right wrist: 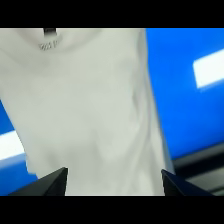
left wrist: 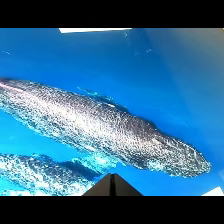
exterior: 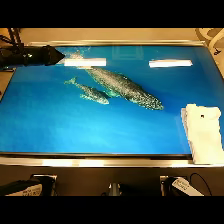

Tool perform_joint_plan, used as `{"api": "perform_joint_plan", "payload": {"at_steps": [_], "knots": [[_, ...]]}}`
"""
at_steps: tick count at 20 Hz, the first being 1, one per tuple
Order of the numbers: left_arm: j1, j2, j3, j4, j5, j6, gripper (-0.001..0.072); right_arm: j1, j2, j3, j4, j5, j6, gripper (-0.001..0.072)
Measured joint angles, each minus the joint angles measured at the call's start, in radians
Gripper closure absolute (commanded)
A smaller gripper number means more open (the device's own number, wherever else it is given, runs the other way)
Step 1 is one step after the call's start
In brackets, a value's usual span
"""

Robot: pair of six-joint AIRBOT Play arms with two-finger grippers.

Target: Fold the shirts.

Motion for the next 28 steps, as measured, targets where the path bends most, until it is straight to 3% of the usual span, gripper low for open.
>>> {"api": "perform_joint_plan", "payload": {"at_steps": [4,6,7,8,9,10,14,19,28], "knots": [[-0.006,-0.01,0.001,0.028,-0.001,-0.002,0.0685,0.065,0.001,0.244,0.248,-0.15,-0.047,0.0123],[-0.04,-0.033,0.009,0.174,-0.04,-0.058,0.0683,0.211,-0.001,0.309,0.248,-0.174,-0.089,0.0122],[-0.066,-0.05,0.013,0.284,-0.082,-0.097,0.0676,0.307,-0.008,0.324,0.194,-0.169,-0.097,0.0084],[-0.096,-0.072,0.016,0.414,-0.139,-0.134,0.0574,0.42,-0.023,0.333,0.106,-0.15,-0.086,0.0001],[-0.118,-0.096,0.016,0.513,-0.195,-0.161,0.0329,0.525,-0.043,0.338,0.019,-0.124,-0.052,0.0002],[-0.134,-0.121,0.012,0.592,-0.253,-0.183,0.0143,0.627,-0.075,0.341,-0.054,-0.088,-0.011,0.0001],[-0.163,-0.164,-0.067,0.666,-0.42,-0.237,0.0134,0.885,-0.231,0.346,-0.15,0.119,0.08,0.0002],[-0.16,-0.116,-0.131,0.705,-0.346,-0.344,0.0133,0.985,-0.323,0.349,-0.204,0.234,0.123,0.0016],[-0.158,-0.11,-0.146,0.726,-0.305,-0.384,0.0134,1.011,-0.347,0.349,-0.226,0.267,0.135,0.0016]]}}
